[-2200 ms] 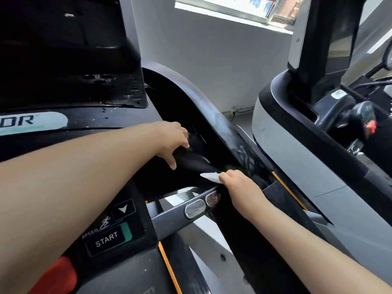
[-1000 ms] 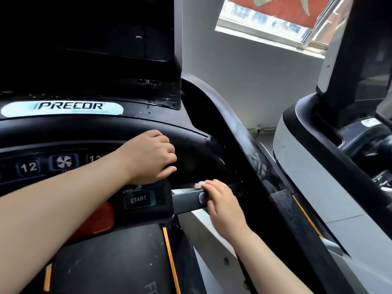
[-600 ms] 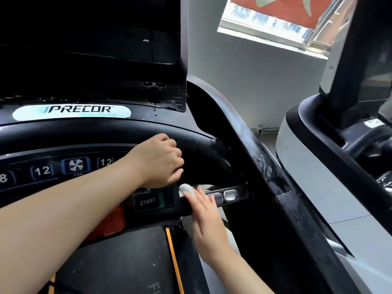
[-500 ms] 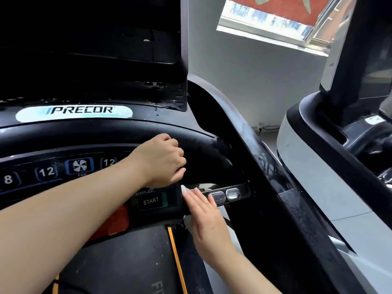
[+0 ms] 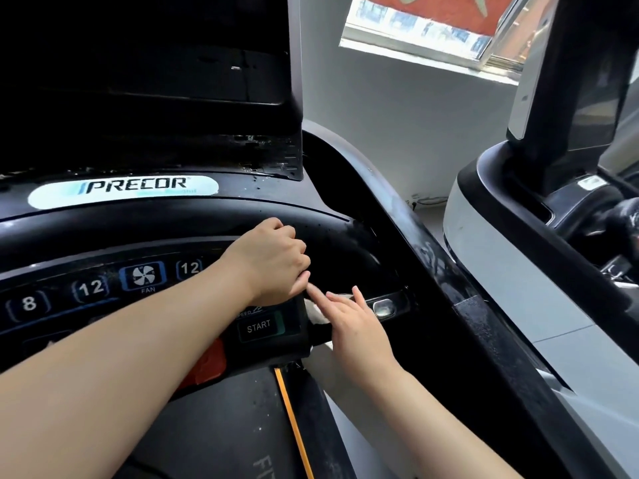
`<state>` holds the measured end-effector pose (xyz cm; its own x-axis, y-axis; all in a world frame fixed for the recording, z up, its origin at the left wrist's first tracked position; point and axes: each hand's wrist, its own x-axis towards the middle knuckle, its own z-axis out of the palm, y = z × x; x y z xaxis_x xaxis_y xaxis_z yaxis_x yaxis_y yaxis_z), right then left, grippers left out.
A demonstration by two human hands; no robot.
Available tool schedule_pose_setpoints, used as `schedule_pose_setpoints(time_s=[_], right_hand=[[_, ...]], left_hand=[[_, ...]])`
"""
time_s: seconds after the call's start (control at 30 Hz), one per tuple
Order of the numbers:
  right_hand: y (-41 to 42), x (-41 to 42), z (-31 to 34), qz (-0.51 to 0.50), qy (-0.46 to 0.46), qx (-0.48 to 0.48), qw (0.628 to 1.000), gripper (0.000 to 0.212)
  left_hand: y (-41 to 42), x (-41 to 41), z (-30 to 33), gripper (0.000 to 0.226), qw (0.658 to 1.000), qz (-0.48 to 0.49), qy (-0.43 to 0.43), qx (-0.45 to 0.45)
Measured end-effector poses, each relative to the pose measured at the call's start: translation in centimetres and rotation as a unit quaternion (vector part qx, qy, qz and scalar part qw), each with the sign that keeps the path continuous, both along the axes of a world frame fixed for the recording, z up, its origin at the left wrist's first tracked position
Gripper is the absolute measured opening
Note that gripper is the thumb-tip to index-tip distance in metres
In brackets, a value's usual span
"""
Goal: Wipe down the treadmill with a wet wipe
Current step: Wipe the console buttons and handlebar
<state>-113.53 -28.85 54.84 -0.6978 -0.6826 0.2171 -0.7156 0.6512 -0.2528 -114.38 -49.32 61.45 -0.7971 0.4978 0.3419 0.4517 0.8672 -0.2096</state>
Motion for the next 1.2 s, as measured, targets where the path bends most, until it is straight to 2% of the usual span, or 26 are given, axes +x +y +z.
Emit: schedule_pose_setpoints(time_s=[0.07,0.13,0.17,0.2,0.3,0.4,0.53,0.63,0.73,0.87,0.9,0.97,1.03,1.2], right_hand=[[-0.7,0.6,0.8,-0.036,-0.027,-0.061,0.997,0.065],[-1.4,1.8,1.1,-0.067,-0.099,-0.119,0.986,0.059],[-1.6,2.3,1.0,-0.073,-0.136,-0.124,0.980,0.055],[-1.6,2.7,0.7,-0.072,-0.133,-0.120,0.981,0.051],[-1.2,2.0,-0.1,-0.024,-0.002,-0.061,0.998,0.043],[-0.7,0.3,0.5,0.023,0.090,-0.046,0.995,0.032],[0.6,-0.8,1.3,0.061,0.137,0.036,0.988,0.039],[1.8,-2.5,2.0,0.038,0.148,0.124,0.980,0.043],[2.3,-3.9,2.2,-0.030,0.087,0.163,0.982,0.034],[0.2,-2.2,2.9,-0.038,-0.122,0.165,0.978,0.056],[-0.2,-1.4,3.1,-0.046,-0.144,0.150,0.977,0.063],[-0.7,-0.2,3.5,-0.048,-0.143,0.096,0.984,0.068],[-0.4,0.2,3.6,-0.049,-0.142,0.062,0.987,0.063],[0.8,-0.8,2.7,-0.068,-0.150,0.036,0.986,0.054]], left_hand=[[0.0,0.0,0.0,0.044,1.000,-0.002,0.003,0.002],[0.1,0.0,0.0,0.044,1.000,-0.004,0.004,0.002],[0.1,0.0,-0.1,0.044,1.000,-0.005,0.004,0.001],[0.0,0.0,-0.1,0.045,1.000,-0.006,0.005,0.000],[0.2,-0.1,-0.1,0.045,1.000,-0.008,0.008,-0.001],[0.2,-0.1,0.0,0.045,1.000,-0.012,0.006,0.003],[0.1,0.0,-0.1,0.045,1.000,-0.013,0.011,0.001],[0.1,-0.1,-0.3,0.046,1.000,-0.013,0.010,0.001],[0.0,-0.1,-0.3,0.046,1.000,-0.017,0.013,0.002],[0.1,-0.1,-0.2,0.045,1.000,-0.022,0.021,0.000],[0.1,-0.1,-0.2,0.045,1.000,-0.023,0.021,0.002],[0.2,-0.1,-0.2,0.045,0.999,-0.026,0.025,0.004],[0.1,-0.2,-0.3,0.044,0.999,-0.034,0.031,0.002],[0.1,-0.2,-0.5,0.045,0.999,-0.032,0.024,0.008]])
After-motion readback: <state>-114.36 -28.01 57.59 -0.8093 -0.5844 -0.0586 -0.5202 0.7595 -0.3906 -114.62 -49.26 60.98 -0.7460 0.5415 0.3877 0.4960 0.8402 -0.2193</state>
